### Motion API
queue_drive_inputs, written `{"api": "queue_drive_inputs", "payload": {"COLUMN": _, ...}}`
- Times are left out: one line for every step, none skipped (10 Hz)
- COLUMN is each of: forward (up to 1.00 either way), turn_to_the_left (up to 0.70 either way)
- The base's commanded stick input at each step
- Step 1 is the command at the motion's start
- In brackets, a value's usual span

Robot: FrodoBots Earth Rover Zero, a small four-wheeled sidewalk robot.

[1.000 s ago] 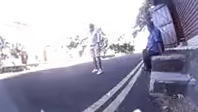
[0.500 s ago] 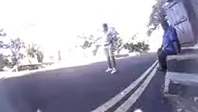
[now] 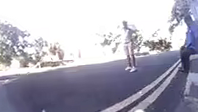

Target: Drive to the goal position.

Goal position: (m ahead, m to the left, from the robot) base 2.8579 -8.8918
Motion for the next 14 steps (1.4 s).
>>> {"api": "queue_drive_inputs", "payload": {"forward": 0.00, "turn_to_the_left": 0.70}}
{"api": "queue_drive_inputs", "payload": {"forward": 0.00, "turn_to_the_left": 0.70}}
{"api": "queue_drive_inputs", "payload": {"forward": 0.00, "turn_to_the_left": 0.70}}
{"api": "queue_drive_inputs", "payload": {"forward": 0.00, "turn_to_the_left": 0.00}}
{"api": "queue_drive_inputs", "payload": {"forward": 0.00, "turn_to_the_left": 0.00}}
{"api": "queue_drive_inputs", "payload": {"forward": 0.00, "turn_to_the_left": 0.00}}
{"api": "queue_drive_inputs", "payload": {"forward": 0.00, "turn_to_the_left": 0.00}}
{"api": "queue_drive_inputs", "payload": {"forward": 0.00, "turn_to_the_left": 0.00}}
{"api": "queue_drive_inputs", "payload": {"forward": 0.00, "turn_to_the_left": 0.00}}
{"api": "queue_drive_inputs", "payload": {"forward": 0.00, "turn_to_the_left": 0.00}}
{"api": "queue_drive_inputs", "payload": {"forward": 0.00, "turn_to_the_left": 0.00}}
{"api": "queue_drive_inputs", "payload": {"forward": 0.00, "turn_to_the_left": 0.00}}
{"api": "queue_drive_inputs", "payload": {"forward": 0.70, "turn_to_the_left": 0.00}}
{"api": "queue_drive_inputs", "payload": {"forward": 0.70, "turn_to_the_left": 0.00}}
